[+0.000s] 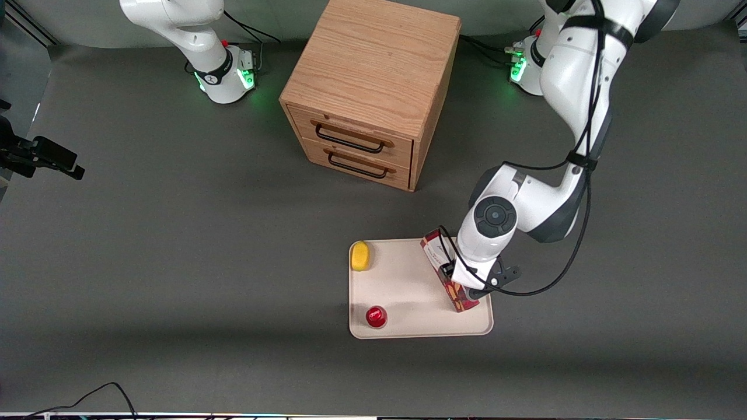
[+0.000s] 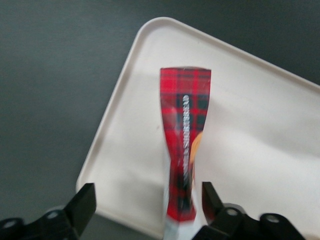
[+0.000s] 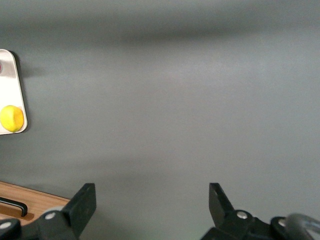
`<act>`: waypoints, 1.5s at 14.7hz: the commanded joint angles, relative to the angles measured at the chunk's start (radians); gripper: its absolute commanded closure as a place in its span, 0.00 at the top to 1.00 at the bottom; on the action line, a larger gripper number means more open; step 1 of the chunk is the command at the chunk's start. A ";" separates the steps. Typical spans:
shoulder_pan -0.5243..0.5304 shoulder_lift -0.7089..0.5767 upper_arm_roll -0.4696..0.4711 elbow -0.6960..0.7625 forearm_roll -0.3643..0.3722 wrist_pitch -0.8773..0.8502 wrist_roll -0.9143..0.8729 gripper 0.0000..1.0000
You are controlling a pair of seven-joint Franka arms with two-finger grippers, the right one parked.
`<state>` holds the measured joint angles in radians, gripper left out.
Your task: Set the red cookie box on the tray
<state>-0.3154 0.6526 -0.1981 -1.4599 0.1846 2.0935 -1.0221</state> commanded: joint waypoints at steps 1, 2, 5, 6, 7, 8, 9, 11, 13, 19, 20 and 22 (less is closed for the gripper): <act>0.013 -0.111 -0.020 0.010 -0.011 -0.194 0.074 1.00; 0.025 -0.158 -0.014 0.006 -0.049 -0.245 0.147 1.00; 0.094 -0.325 0.002 -0.081 -0.076 -0.345 0.428 1.00; 0.102 -0.399 0.023 -0.159 -0.080 -0.337 0.491 1.00; 0.102 -0.471 0.069 -0.225 -0.086 -0.334 0.566 1.00; 0.102 -0.538 0.119 -0.287 -0.097 -0.334 0.667 1.00; 0.102 -0.603 0.176 -0.342 -0.135 -0.337 0.771 1.00; 0.101 -0.701 0.300 -0.422 -0.169 -0.359 0.972 1.00; 0.099 -0.793 0.391 -0.493 -0.169 -0.363 1.060 1.00; 0.099 -0.869 0.422 -0.412 -0.073 -0.466 1.140 1.00; 0.098 -0.854 0.430 -0.366 -0.074 -0.487 1.142 1.00; 0.098 -0.838 0.431 -0.306 -0.085 -0.526 1.142 1.00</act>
<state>-0.2042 -0.2210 0.2224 -1.8530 0.0941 1.6271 0.1016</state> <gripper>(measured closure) 0.000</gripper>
